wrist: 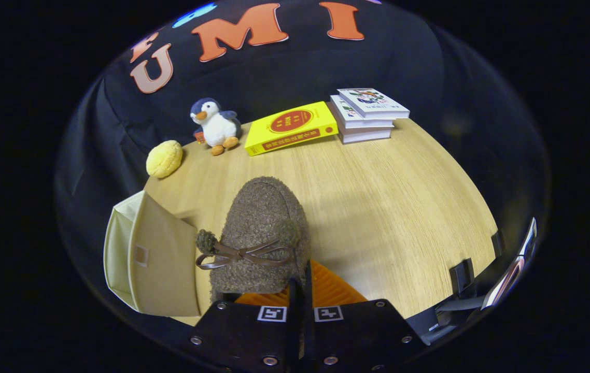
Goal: Open the storage box then place both shoes into the box .Put the left shoe in first, then the right shoe, with the right side of both shoes facing outward in a uniform manner.
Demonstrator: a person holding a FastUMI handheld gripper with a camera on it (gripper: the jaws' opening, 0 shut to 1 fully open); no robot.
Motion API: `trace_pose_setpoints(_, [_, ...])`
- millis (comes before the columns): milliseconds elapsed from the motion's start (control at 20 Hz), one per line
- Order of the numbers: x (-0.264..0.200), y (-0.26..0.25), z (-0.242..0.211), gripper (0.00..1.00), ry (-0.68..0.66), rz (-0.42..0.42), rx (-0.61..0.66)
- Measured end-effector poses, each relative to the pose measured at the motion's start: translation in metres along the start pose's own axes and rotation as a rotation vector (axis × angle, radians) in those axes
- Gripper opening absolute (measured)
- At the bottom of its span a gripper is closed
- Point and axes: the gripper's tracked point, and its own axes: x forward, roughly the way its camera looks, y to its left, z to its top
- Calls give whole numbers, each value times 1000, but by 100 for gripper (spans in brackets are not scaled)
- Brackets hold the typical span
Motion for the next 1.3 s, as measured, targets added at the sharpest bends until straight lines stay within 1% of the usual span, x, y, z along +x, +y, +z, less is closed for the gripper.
trace_pose_setpoints(300, [-31,104,19,5,-33,62,-23])
trace_pose_setpoints(400, [-32,143,21,5,-41,101,-39])
trace_pose_setpoints(600, [-29,206,18,5,-16,165,-50])
trace_pose_setpoints(750, [-27,241,11,5,-1,194,-89])
trace_pose_setpoints(900, [-16,265,-3,5,27,199,-127])
trace_pose_setpoints(950, [-11,269,-10,5,41,189,-139])
trace_pose_setpoints(1150, [17,260,-34,5,101,101,-183])
trace_pose_setpoints(1200, [21,264,-39,5,120,105,-173])
trace_pose_setpoints(1300, [21,273,-44,9,148,130,-168])
